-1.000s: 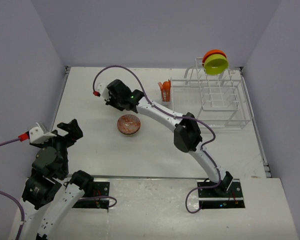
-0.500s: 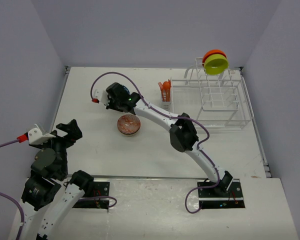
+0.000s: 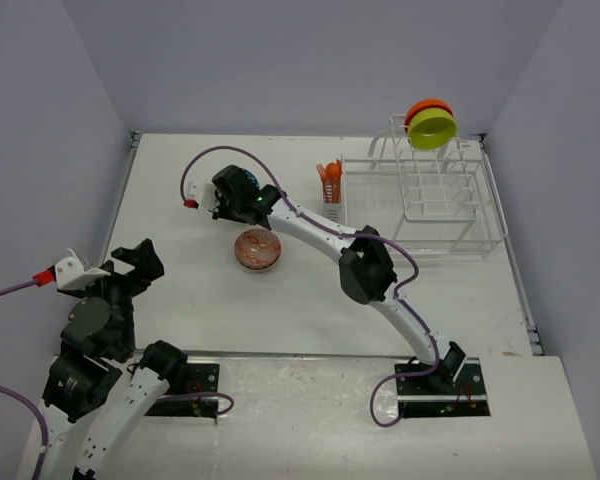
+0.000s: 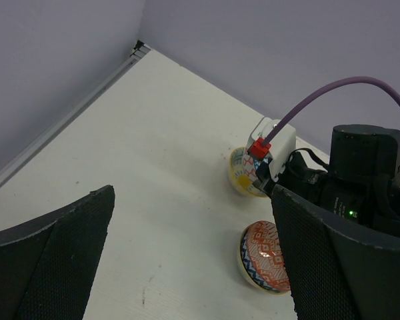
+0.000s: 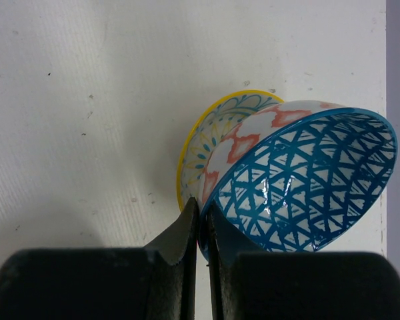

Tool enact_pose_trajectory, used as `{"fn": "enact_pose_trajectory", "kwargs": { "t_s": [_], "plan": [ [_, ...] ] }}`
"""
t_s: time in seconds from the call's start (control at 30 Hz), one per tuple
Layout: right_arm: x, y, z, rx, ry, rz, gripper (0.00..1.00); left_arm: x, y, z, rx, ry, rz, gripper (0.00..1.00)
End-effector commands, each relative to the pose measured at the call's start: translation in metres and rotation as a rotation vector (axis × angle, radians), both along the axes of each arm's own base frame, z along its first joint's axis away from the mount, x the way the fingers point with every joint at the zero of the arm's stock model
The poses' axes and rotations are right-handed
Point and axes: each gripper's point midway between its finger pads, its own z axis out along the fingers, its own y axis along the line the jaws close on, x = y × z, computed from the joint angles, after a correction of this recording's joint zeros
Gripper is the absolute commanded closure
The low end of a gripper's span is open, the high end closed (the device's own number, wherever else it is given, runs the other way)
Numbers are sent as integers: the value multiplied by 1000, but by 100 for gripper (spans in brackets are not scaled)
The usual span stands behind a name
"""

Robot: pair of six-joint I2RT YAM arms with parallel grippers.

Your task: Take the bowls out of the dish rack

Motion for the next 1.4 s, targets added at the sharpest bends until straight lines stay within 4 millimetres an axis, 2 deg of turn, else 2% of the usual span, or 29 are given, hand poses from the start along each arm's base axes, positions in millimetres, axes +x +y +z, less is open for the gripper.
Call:
{"fn": "enact_pose_trajectory", "kwargs": {
  "t_s": [0.0, 0.2, 0.37, 0.63, 0.8, 1.0, 1.2, 1.3, 1.37],
  "plan": [
    [15, 11, 34, 59, -101, 9, 100, 0, 0, 9, -18, -38, 0, 0],
    [17, 6, 28, 32, -111, 12, 100, 0, 0, 10, -17, -39, 0, 0],
    [18, 8, 34, 47, -120, 12, 99, 1, -1, 10, -15, -37, -3, 0],
    [19, 1, 10, -19, -114, 30, 96, 1, -1, 9, -16, -38, -5, 0],
    [21, -2, 9, -15, -105, 29, 95, 0, -2, 10, -16, -41, -9, 0],
    [20, -1, 10, 5, -84, 28, 80, -1, -1, 11, -18, -45, -8, 0],
    [22, -4, 10, 14, -68, 11, 75, -2, 0, 11, -20, -49, -6, 0],
    [20, -5, 10, 14, -63, -3, 64, -1, -1, 11, -19, -48, -9, 0],
    [18, -5, 22, 42, -64, -20, 58, -1, -1, 10, -18, -45, -9, 0]
  ]
}}
